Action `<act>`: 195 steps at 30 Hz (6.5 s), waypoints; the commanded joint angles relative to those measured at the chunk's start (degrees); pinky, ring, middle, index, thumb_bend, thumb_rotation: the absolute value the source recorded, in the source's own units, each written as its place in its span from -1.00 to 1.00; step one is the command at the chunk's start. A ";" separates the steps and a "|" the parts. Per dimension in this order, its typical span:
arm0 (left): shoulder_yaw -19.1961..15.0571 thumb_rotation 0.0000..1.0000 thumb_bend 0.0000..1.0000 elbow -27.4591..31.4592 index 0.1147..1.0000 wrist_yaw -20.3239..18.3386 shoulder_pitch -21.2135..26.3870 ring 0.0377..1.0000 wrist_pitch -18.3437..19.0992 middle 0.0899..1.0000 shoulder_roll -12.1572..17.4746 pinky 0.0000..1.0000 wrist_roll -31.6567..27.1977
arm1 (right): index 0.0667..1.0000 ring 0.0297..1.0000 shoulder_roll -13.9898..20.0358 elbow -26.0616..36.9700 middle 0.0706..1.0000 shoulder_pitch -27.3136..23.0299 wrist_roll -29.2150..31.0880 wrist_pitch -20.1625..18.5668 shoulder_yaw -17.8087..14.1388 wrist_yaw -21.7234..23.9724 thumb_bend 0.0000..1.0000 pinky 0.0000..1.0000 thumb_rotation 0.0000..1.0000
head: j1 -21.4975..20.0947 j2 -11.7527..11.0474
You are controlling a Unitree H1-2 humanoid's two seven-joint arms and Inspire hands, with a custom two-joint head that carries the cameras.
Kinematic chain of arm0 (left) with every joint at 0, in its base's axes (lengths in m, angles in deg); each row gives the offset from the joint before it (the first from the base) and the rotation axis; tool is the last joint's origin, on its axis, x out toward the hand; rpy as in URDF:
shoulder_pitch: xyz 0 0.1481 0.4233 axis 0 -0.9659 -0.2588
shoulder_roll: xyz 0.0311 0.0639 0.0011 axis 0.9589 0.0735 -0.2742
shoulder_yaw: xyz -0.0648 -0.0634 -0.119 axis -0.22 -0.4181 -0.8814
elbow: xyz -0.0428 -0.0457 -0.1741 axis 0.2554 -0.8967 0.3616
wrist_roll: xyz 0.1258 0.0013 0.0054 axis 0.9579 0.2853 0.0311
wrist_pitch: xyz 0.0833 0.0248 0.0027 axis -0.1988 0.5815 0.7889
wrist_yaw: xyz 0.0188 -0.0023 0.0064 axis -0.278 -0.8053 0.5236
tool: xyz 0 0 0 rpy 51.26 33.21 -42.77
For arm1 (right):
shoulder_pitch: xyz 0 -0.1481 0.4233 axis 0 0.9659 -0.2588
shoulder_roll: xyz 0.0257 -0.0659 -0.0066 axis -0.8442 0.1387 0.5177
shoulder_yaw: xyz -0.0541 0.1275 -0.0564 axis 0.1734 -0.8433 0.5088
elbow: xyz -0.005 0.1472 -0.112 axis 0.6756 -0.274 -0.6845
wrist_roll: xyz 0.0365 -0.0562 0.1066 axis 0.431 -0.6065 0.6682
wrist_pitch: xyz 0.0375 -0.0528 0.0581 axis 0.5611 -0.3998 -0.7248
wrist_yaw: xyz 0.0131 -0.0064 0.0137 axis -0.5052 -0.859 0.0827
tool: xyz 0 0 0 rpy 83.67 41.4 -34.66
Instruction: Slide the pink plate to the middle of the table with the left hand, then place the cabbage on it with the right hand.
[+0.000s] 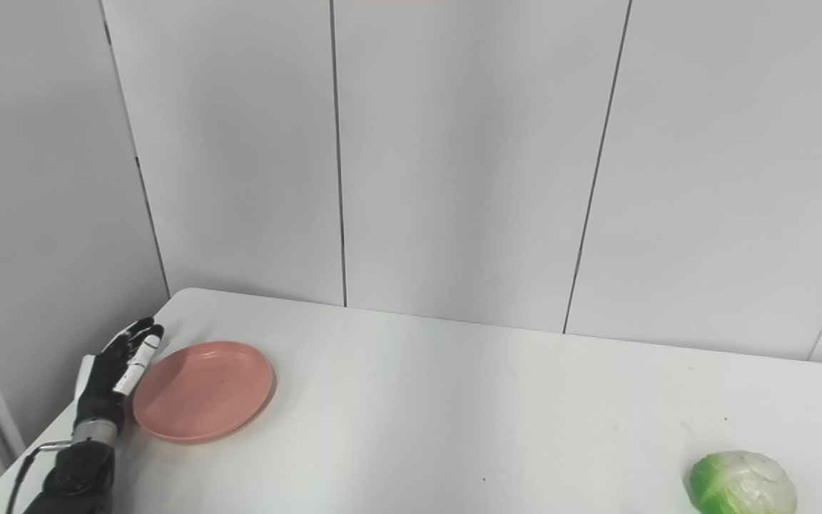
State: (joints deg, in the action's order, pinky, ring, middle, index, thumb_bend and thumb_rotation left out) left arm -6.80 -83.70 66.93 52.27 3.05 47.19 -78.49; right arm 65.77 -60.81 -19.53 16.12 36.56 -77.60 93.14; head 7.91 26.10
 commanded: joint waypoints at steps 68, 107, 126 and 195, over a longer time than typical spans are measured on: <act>9.01 0.52 0.51 8.70 0.58 -7.61 2.90 0.70 9.40 0.71 -25.56 0.38 -0.62 | 0.62 0.64 -8.84 2.91 0.64 -4.13 -26.11 -7.81 9.81 -13.08 0.64 0.53 0.76 | -24.32 8.11; 6.28 0.61 0.37 -3.44 0.63 -8.39 7.73 0.74 5.37 0.71 -22.43 0.43 -2.20 | 0.73 0.78 24.86 21.90 0.82 -38.97 -55.18 -41.08 -1.87 30.92 1.00 0.42 -0.05 | -29.42 5.52; 6.85 0.59 0.39 -2.84 0.64 -7.54 7.51 0.73 6.20 0.70 -22.19 0.37 -1.57 | 0.72 0.78 30.97 -1.82 0.90 -53.86 -59.34 -42.00 9.41 47.61 1.00 0.40 -0.35 | -27.28 5.37; 5.43 0.44 0.45 -0.01 0.73 -10.29 5.84 0.79 13.01 0.75 -21.37 0.40 -2.60 | 0.64 0.79 32.32 -15.84 0.81 -51.14 -55.53 -41.31 18.46 45.52 1.00 0.54 -0.59 | -26.02 8.44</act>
State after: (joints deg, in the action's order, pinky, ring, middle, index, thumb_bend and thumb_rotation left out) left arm -1.44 -81.96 56.69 60.27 11.48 25.80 -80.86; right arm 96.71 -76.93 -69.53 -40.05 -5.18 -58.61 140.36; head -18.19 34.63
